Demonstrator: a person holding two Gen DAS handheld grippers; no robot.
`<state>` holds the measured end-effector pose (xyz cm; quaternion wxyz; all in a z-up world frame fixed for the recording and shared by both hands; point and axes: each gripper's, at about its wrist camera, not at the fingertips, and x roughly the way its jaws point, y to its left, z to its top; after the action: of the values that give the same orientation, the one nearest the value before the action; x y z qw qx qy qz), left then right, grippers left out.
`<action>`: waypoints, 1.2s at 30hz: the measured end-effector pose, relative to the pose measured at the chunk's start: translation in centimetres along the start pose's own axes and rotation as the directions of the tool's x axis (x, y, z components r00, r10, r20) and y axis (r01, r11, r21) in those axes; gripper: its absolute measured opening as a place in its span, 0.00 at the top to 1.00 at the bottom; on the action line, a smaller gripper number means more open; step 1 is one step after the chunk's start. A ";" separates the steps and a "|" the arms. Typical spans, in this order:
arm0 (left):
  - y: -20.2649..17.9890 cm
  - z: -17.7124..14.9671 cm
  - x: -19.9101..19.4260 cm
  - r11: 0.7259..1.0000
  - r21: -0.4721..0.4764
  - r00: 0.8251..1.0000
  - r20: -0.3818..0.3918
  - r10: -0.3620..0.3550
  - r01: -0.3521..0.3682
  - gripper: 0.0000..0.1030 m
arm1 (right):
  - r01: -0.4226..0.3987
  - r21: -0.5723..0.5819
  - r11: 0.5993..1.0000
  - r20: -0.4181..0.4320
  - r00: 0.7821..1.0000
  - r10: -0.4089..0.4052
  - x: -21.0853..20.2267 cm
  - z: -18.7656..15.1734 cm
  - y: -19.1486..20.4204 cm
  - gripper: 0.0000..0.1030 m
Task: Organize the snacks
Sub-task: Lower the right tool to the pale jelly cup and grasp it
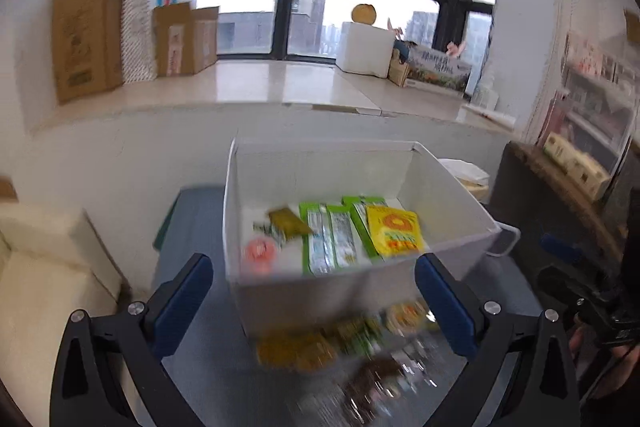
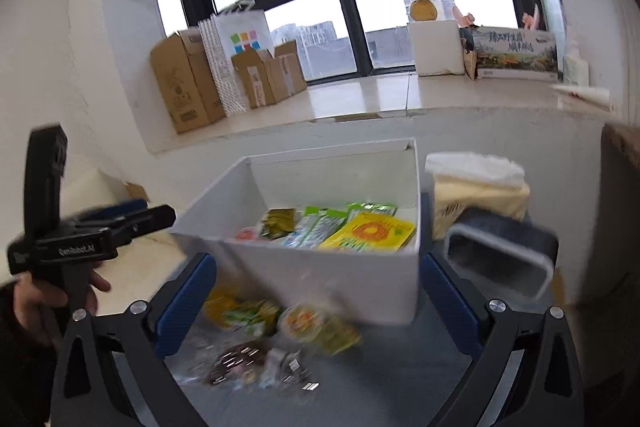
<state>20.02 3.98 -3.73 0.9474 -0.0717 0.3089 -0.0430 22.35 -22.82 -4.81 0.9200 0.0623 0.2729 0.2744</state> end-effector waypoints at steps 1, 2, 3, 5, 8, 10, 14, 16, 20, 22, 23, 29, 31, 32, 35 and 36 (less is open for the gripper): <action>0.1 -1.0 -0.7 1.000 -0.008 1.000 0.002 -0.010 0.010 0.00 | -0.002 0.008 1.000 0.000 1.000 0.002 -0.7 -0.9 0.1 0.00; 0.1 -2.1 -1.3 1.000 -0.011 1.000 -0.001 -0.015 0.015 0.00 | 0.001 0.012 1.000 0.001 1.000 -0.001 -1.2 -1.6 0.2 0.00; 0.1 -3.6 -2.1 1.000 -0.018 1.000 -0.003 -0.011 0.011 0.00 | -0.001 0.019 1.000 -0.001 1.000 0.001 -1.8 -2.6 0.3 0.00; 0.1 -6.0 -3.2 1.000 -0.022 1.000 -0.020 -0.013 0.012 0.00 | 0.005 0.026 1.000 -0.017 1.000 -0.005 -2.4 -4.0 0.4 0.00; -0.2 -8.3 -4.5 0.999 -0.024 0.999 -0.042 -0.030 0.028 0.00 | 0.013 0.050 0.999 -0.037 0.999 -0.011 -3.3 -6.5 0.4 0.00; -0.3 -9.4 -5.5 1.000 -0.014 0.999 -0.040 -0.023 0.022 0.00 | 0.014 0.040 0.999 -0.038 0.999 -0.012 -3.6 -7.8 0.5 0.00; -0.2 -10.5 -6.4 1.000 -0.022 0.999 -0.045 -0.016 0.015 0.00 | -0.005 0.035 0.999 -0.099 0.995 0.008 -3.2 -10.0 0.5 0.00; 0.0 -11.0 -6.5 0.999 -0.034 0.999 -0.046 -0.006 0.004 0.00 | -0.010 0.030 1.000 -0.120 0.993 0.013 -2.7 -10.2 0.5 0.00; 0.4 -11.5 -6.5 0.998 -0.063 0.998 -0.053 -0.014 0.011 0.00 | 0.007 0.009 1.000 -0.147 0.989 -0.005 -1.0 -10.0 0.4 0.00; 0.4 -11.8 -6.5 0.998 -0.062 0.998 -0.061 -0.016 0.012 0.00 | 0.019 0.012 1.000 -0.148 0.989 -0.017 0.1 -9.3 0.1 0.00; 0.4 -12.0 -6.5 0.998 -0.062 0.998 -0.064 -0.016 0.012 0.00 | 0.034 0.013 0.999 -0.156 0.987 -0.031 1.1 -8.8 0.0 0.00; 0.6 -12.2 -6.5 0.998 -0.062 0.997 -0.069 -0.013 0.009 0.00 | 0.105 -0.054 0.993 -0.222 0.968 -0.115 6.0 -6.7 0.1 0.00; 0.8 -12.3 -6.4 0.998 -0.058 0.997 -0.073 -0.014 0.010 0.00 | 0.122 -0.092 0.988 -0.247 0.959 -0.142 7.5 -6.5 0.3 0.00; 0.9 -12.4 -6.4 0.998 -0.058 0.997 -0.075 -0.014 0.009 0.00 | 0.130 -0.115 0.985 -0.250 0.956 -0.156 8.0 -6.5 0.4 0.01; 1.2 -12.7 -6.2 0.998 -0.066 0.996 -0.085 -0.012 0.006 0.00 | 0.143 -0.152 0.978 -0.267 0.947 -0.180 9.3 -6.6 0.2 0.34; 1.3 -12.9 -6.0 0.997 -0.073 0.996 -0.093 -0.014 0.007 0.00 | 0.158 -0.159 0.975 -0.285 0.938 -0.199 9.9 -6.7 0.0 0.35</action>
<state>7.62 4.60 -10.77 0.9285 -0.1054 0.3537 -0.0402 25.66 -17.72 -15.11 0.8913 -0.0666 0.3944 0.2135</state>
